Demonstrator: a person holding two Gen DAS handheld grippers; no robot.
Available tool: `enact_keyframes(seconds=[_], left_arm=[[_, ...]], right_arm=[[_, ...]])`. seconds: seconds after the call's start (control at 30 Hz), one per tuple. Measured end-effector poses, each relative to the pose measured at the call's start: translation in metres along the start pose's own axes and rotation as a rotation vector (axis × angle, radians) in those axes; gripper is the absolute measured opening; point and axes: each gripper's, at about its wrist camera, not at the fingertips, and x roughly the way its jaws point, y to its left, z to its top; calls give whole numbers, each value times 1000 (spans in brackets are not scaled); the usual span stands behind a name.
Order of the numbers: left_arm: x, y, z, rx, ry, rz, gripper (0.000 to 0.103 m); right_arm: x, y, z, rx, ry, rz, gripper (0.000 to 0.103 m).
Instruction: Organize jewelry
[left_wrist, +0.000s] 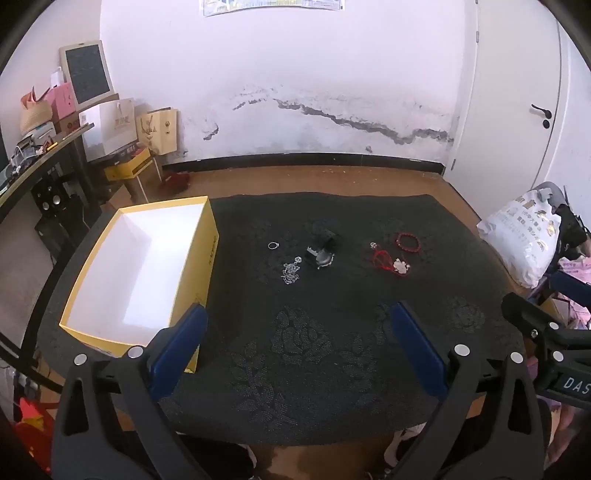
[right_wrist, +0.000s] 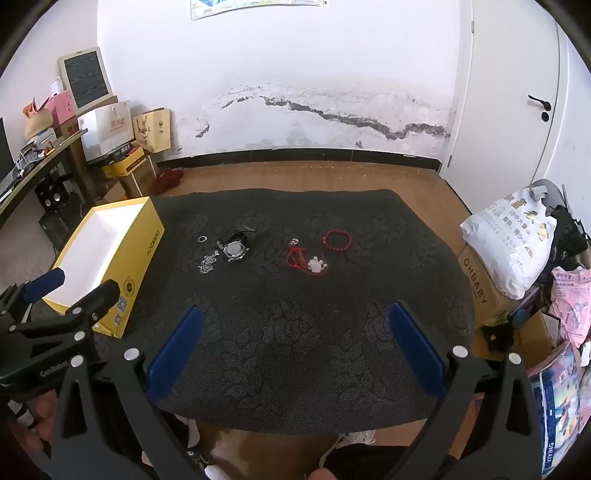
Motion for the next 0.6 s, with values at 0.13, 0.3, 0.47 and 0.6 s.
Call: enact_keyframes(seconds=[0.13,0.3,0.47,0.6], left_arm=[[0,0,0,10,0,12,97],[0,0,0,13,2,15,97],[0,-4,-2,14,2,14,97],[4,-7,-4,23,-1,17,97]], right_arm=[[0,0,0,1,1,1,97],[0,1,0,1,0,-2,97],[0,2,0,0,-1,-3,97],[-1,1,0,3,-1,-2,97]])
